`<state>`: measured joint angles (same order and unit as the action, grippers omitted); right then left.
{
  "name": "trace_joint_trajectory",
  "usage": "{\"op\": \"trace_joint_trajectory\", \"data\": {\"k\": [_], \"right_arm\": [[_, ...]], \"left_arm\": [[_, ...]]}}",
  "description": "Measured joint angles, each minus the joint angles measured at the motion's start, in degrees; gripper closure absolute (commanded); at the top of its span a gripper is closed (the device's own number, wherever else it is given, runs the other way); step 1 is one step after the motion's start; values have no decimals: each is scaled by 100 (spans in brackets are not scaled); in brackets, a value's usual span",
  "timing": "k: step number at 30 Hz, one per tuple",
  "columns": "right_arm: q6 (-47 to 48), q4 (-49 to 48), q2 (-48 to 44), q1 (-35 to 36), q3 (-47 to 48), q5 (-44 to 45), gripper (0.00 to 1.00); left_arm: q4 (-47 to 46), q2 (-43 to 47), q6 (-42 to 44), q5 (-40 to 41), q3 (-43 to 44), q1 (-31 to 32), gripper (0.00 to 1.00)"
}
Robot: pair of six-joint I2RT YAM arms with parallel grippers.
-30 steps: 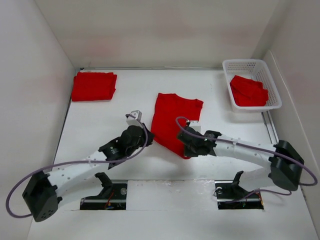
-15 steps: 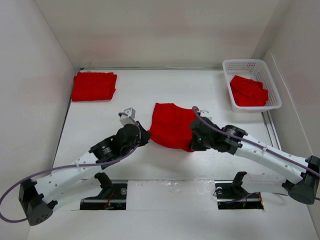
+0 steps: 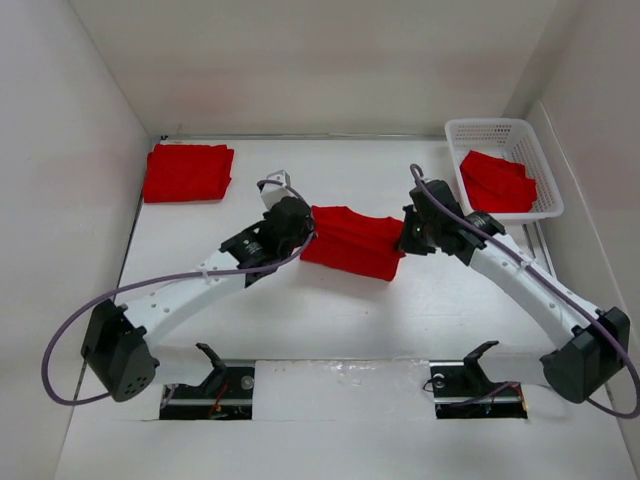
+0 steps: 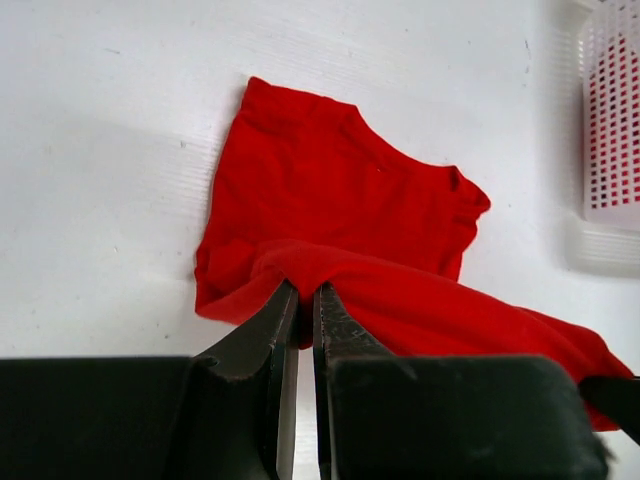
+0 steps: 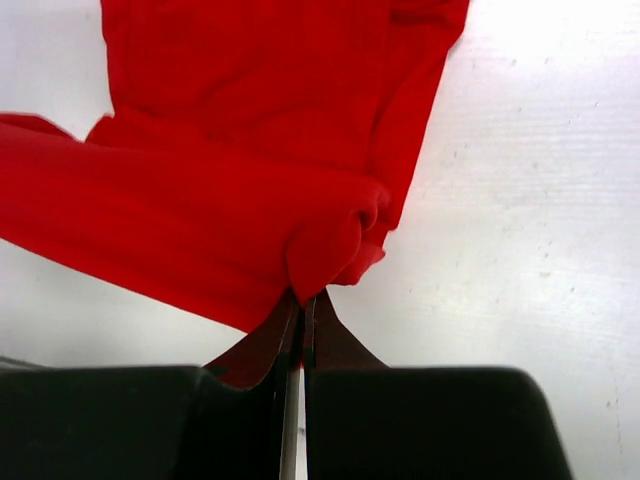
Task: Fold and stack the t-shirts
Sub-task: Fold the long partially folded tshirt into a neat square
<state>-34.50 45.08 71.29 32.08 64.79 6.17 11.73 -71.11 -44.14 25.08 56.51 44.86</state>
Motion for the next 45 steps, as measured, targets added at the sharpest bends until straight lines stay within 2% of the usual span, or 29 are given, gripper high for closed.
{"op": "trace_joint_trajectory", "data": {"k": [6, 13, 22, 39, 41, 43, 44, 45], "right_arm": [[407, -330, 662, -654, 289, -420, 97], [693, -721, 1268, -992, 581, -741, 97], [841, -879, 1882, -1416, 734, -909, 97], [968, -1233, 3014, -1659, 1209, -1091, 93], [970, -1261, 3152, -1698, 1270, -1106, 88], [981, -1261, 3298, -1742, 1377, -1119, 68], [999, -1259, 3359, -1755, 1434, -1097, 64], [1027, -1255, 3421, -1779, 1480, -1082, 59]], "left_arm": [[-251, -787, 321, -83, 568, -271, 100], [-804, -1644, 599, -518, 811, -866, 100], [-1364, -2483, 1143, -688, 1344, -890, 100], [-1517, -3576, 1425, -796, 1993, -1121, 100], [-1517, -3718, 1458, -793, 2105, -1121, 100], [-1486, -3864, 1480, -789, 2243, -1121, 100], [-1456, -3930, 1484, -767, 2310, -1123, 100], [-1412, -3982, 1493, -726, 2374, -1137, 86]]}}
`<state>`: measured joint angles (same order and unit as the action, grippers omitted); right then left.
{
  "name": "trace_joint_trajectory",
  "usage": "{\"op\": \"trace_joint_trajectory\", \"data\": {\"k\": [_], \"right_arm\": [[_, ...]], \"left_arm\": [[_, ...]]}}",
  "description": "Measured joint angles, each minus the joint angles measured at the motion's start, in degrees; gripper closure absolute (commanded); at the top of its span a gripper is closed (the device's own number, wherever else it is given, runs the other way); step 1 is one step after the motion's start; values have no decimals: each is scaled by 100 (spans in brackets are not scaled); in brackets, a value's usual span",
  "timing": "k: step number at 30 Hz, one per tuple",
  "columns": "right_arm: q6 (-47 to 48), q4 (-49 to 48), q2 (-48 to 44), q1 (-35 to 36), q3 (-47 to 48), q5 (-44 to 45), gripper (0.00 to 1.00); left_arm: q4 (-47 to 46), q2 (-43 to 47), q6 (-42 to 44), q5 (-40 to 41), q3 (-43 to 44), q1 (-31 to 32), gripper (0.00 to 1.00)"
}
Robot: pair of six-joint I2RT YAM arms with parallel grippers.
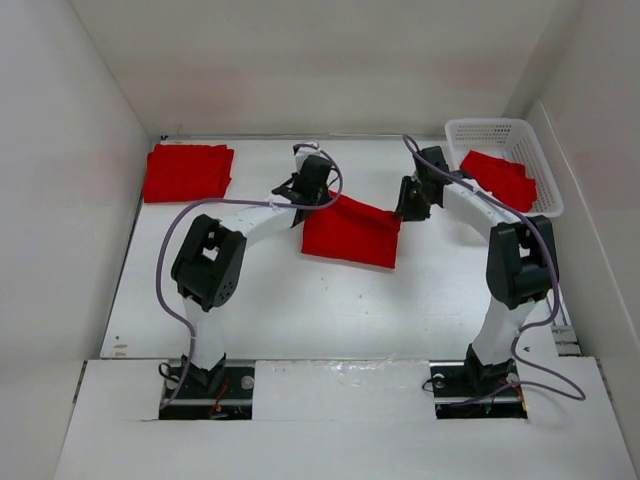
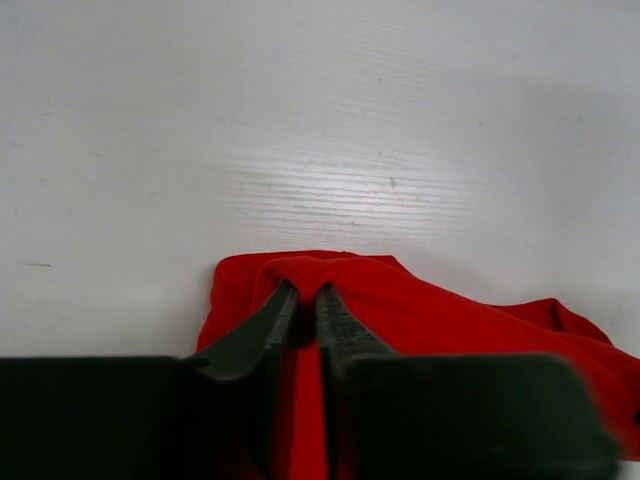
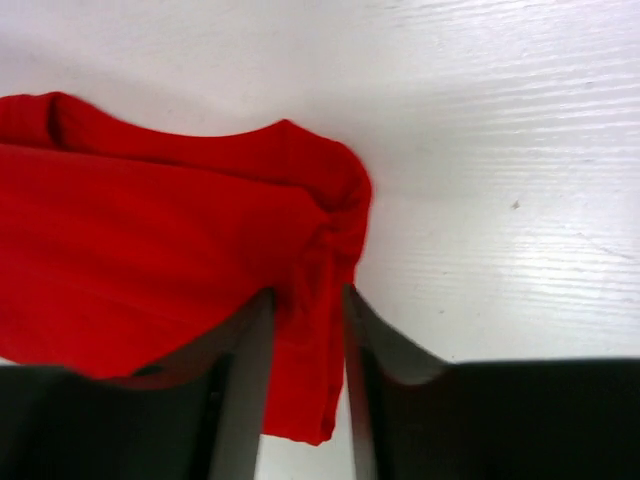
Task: Fold and stack the t-shirts
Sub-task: Fold the long partially folded tshirt into a neat square, then put the neatly folded tshirt into the corner of the board with the left arm
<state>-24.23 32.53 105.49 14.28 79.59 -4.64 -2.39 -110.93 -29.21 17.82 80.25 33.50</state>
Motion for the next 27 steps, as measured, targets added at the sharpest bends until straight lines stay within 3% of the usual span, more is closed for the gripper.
{"op": "trace_joint_trajectory", "data": {"k": [1, 3, 4, 5, 10, 15, 20, 27], "right_arm": [[9, 4, 48, -17, 37, 17, 43], [33, 24, 144, -48, 118, 42, 23], [48, 37, 170, -55, 140, 72, 7], [46, 50, 179, -72, 166, 83, 0], [74, 63, 57, -83, 254, 177, 0], [129, 50, -688, -11, 68, 278, 0], [372, -13, -1270, 518, 4, 282, 0], [468, 22, -835, 1447, 44, 372, 0]], "left_arm": [[46, -46, 9, 31, 57, -24, 65], [173, -101, 4, 107, 164, -96, 6], [236, -107, -28, 138, 219, -144, 0], [271, -109, -81, 168, 256, -184, 0], [396, -92, -151, 247, 378, -341, 0], [529, 181, -168, 186, 199, -361, 0], [529, 920, -181, 13, -439, -356, 0], [461, 2004, -256, -240, -1602, -356, 0]]}}
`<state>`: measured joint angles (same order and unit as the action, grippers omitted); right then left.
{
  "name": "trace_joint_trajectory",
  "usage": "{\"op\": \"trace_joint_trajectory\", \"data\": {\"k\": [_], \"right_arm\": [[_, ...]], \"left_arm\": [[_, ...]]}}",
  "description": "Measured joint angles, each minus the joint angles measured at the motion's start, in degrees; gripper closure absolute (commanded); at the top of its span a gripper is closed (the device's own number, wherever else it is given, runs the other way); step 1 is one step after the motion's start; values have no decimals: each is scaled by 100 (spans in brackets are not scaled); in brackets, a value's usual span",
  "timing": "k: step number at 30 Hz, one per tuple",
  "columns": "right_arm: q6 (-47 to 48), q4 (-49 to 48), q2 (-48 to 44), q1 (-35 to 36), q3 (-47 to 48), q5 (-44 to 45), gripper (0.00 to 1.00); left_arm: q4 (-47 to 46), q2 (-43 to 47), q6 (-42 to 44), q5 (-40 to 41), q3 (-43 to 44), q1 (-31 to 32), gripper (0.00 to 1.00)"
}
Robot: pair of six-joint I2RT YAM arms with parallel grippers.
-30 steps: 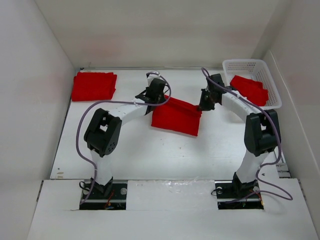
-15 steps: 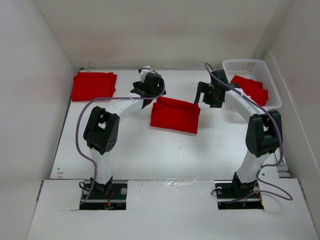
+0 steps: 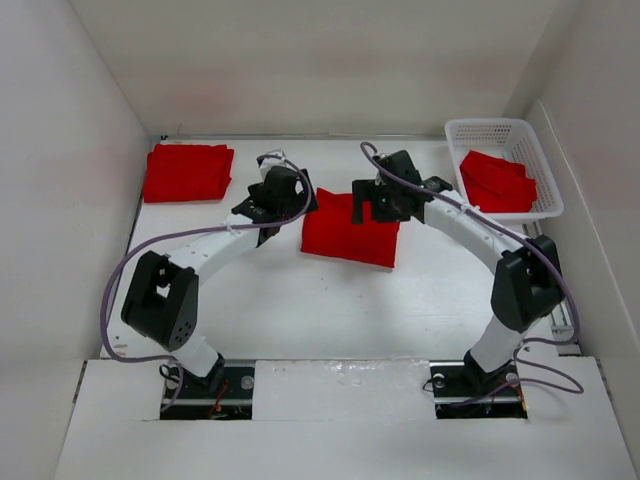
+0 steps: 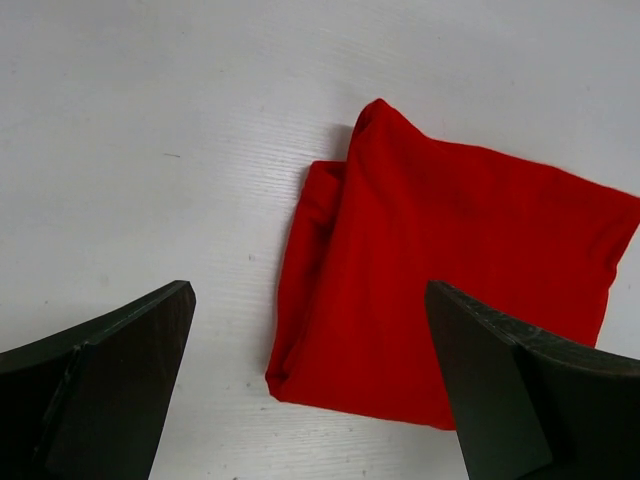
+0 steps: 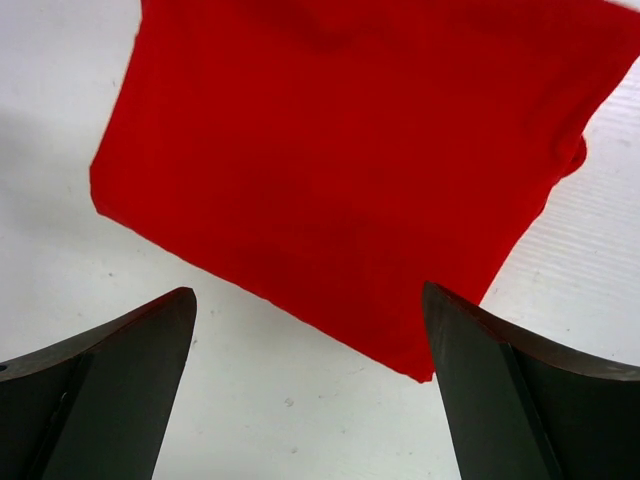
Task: Fold and stack the t-shirts
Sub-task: Put the neatly folded tshirt into the corner of the board with the left arm
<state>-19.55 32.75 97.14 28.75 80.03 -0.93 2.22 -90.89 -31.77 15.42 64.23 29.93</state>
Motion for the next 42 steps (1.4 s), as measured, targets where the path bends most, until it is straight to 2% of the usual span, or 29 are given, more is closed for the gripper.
{"op": "trace_joint_trajectory", "data": {"k": [5, 10, 18, 21, 23, 26, 31, 34, 42], "right_arm": [[-258, -37, -15, -79, -133, 92, 0], [-507, -92, -719, -450, -835, 118, 0], [-656, 13, -1851, -1025, -1390, 258, 0], [-660, 98, -2166, -1167, -1475, 319, 0], [-656, 170, -2361, -1252, -1521, 367, 0], [-619, 269, -2575, -1364, -1532, 411, 0], [-553, 398, -2826, -1545, -1532, 457, 0], [-503, 463, -2983, -1644, -1532, 479, 0], [-326, 669, -3488, -1945, -1534, 501, 0]], "left_arm": [[-293, -105, 398, -660, -175, -4, 0], [-448, -708, 791, -1150, -15, 7, 0], [-227, -1847, 1150, -828, 647, 232, 0], [-175, -2068, 1163, -728, 780, 293, 18], [-133, -2144, 1158, -717, 824, 302, 46], [-111, -2190, 1163, -741, 846, 299, 52], [-170, -2190, 1130, -861, 846, 299, 69], [-245, -2214, 1115, -1003, 846, 299, 100], [-774, -2164, 1139, -1598, 584, 63, 100]]}}
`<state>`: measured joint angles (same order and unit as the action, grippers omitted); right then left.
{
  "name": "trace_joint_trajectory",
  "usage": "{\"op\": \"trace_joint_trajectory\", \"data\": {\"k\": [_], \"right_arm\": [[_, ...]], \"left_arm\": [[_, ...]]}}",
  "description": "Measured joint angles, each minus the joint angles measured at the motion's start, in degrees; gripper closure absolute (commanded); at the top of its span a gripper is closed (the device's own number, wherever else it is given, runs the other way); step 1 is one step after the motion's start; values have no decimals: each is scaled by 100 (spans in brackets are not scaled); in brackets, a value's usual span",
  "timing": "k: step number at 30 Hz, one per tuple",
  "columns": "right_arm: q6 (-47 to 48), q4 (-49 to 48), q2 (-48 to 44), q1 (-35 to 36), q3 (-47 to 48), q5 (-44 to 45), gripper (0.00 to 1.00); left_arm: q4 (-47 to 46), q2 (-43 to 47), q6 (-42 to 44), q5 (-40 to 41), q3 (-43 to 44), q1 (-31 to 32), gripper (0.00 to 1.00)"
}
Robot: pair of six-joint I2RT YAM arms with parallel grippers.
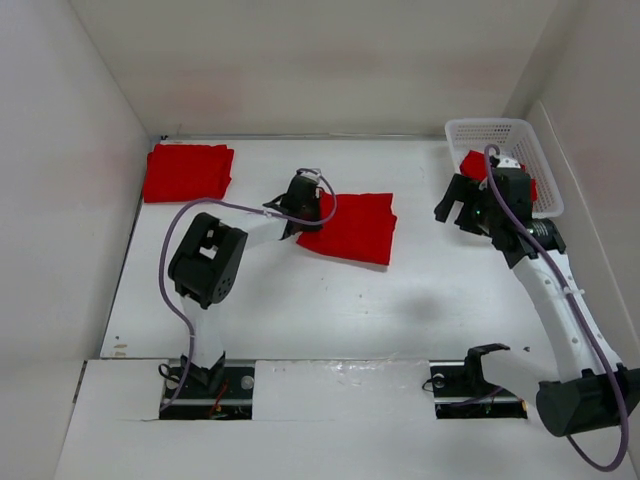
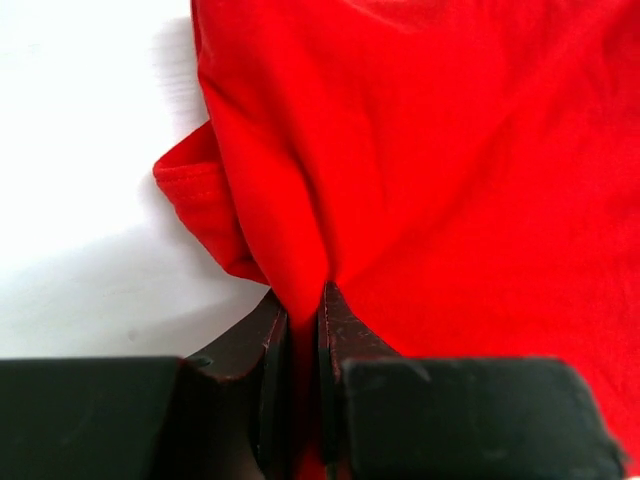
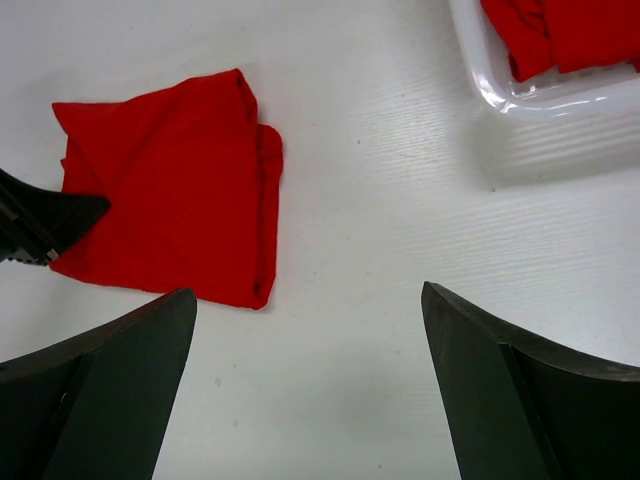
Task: Fold and stack the t-shirts
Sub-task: Put the neatly folded tshirt into the corner of the board with the left arm
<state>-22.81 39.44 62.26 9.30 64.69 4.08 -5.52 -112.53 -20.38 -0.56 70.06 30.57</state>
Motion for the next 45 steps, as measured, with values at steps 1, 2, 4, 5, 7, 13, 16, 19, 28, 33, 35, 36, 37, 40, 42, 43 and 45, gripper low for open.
{"op": "trace_joint_trajectory", "data": {"k": [1, 2, 4, 5, 7, 13, 16, 19, 28, 33, 35, 36, 37, 40, 42, 43, 45], "right_arm": [[15, 13, -55, -42, -2, -2, 0], [35, 20, -118, -83, -4, -9, 0], [57, 15, -225, -140, -15, -22, 0], [61, 15, -271, -157, -33, -24, 0], [79, 22, -341, -179, -76, -31, 0], [122, 50, -459, -179, -96, -42, 0], [142, 48, -575, -186, -96, -35, 0], [149, 48, -647, -216, -96, -2, 0], [164, 42, -651, -254, -96, 31, 0], [170, 33, -651, -317, -96, 68, 0], [186, 9, -649, -337, -96, 74, 0], [188, -4, -651, -350, -96, 81, 0], [192, -15, -651, -367, -96, 85, 0], [205, -37, -651, -398, -96, 96, 0], [208, -46, -649, -402, -96, 103, 0], [208, -44, -649, -402, -96, 107, 0], [208, -46, -638, -402, -94, 107, 0]], "left_arm": [[-28, 63, 24, -11, -70, -33, 100], [-24, 146, 59, -4, -129, -46, 100], [-13, 343, 195, 17, -214, -74, 100], [-4, 463, 280, 61, -221, -83, 100], [-15, 680, 479, 144, -221, -85, 100], [68, 1266, 1266, 190, -57, -243, 100], [240, 1285, 1591, 61, 221, -601, 100], [365, 1287, 1886, -59, 411, -1132, 100], [848, 1287, 2769, -111, 955, -2065, 100], [968, 1268, 3425, -70, 1456, -2249, 100], [966, 1261, 3679, -44, 1578, -2319, 100], [973, 1259, 3825, -9, 1624, -2343, 100], [970, 1252, 3958, 44, 1659, -2358, 100], [1032, 1143, 4253, 149, 1873, -2439, 100], [1110, 1034, 4365, 173, 2074, -2498, 100], [1161, 955, 4409, 175, 2208, -2538, 100], [1204, 828, 4463, 175, 2448, -2614, 100]]}}
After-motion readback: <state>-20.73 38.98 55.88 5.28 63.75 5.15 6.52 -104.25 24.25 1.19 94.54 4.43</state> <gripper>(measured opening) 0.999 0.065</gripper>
